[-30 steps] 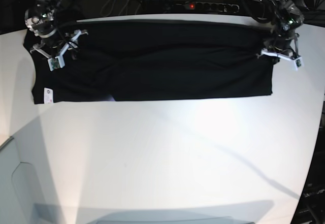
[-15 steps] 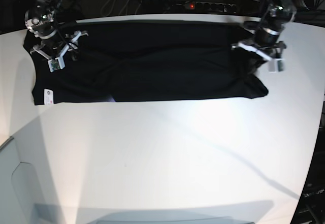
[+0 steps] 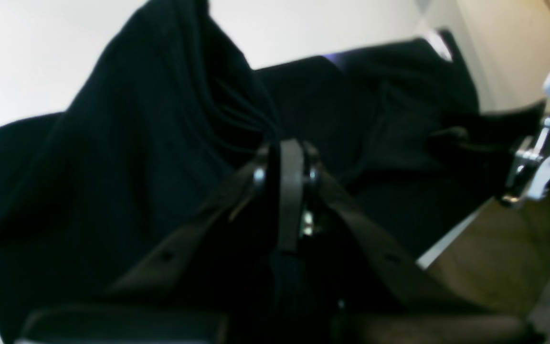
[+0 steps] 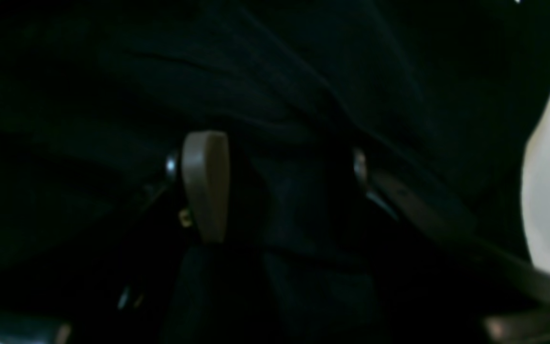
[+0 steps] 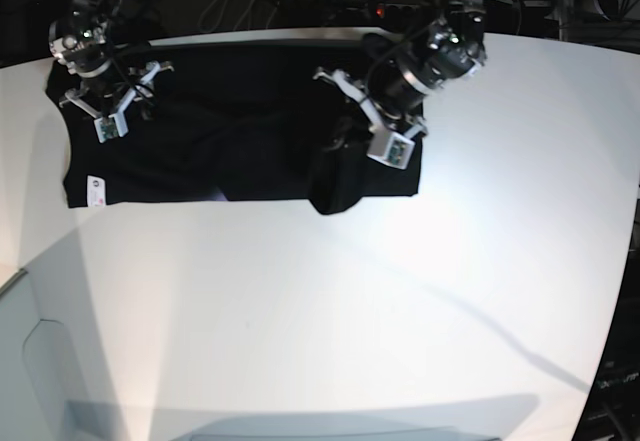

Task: Fold the T-shirt properly
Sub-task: 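Lift the strip end with the left gripper and carry it toward the right gripper, then lower the folded half onto the other half and press with the left gripper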

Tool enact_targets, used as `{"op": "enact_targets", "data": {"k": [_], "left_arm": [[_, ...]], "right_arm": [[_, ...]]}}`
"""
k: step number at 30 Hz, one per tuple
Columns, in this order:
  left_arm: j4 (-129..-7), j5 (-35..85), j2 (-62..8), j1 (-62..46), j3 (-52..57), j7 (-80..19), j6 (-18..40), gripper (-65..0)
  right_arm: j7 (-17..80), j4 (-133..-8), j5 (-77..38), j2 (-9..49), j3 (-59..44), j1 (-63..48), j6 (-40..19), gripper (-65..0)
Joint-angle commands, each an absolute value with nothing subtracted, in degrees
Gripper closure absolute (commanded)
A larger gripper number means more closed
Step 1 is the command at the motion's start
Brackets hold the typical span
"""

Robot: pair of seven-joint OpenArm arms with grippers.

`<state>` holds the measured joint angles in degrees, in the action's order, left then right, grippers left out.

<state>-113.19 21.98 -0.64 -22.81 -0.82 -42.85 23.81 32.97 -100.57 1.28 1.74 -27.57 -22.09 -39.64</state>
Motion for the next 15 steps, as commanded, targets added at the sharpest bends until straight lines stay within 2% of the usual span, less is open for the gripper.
{"op": "enact_targets", "data": {"k": [1,7,15], "left_arm": [[-113.5,22.2,0.6,-21.6,-2.0,-41.3,24.1,0.0],[-107.7,16.7,2.9,-17.3,-9.7,-41.3,24.1,0.0],[-101.9,16.7,2.9,-12.8,-16.4,-41.3,24.1,0.0]], "right_arm": [[33.3,-101.1,1.9,2.1,-27.7,-22.2,-40.0,-32.3],[33.3,-101.1,1.9,2.1,-27.7,-22.2,-40.0,-32.3],[33.3,-101.1,1.9,2.1,-27.7,-22.2,-40.0,-32.3]]}}
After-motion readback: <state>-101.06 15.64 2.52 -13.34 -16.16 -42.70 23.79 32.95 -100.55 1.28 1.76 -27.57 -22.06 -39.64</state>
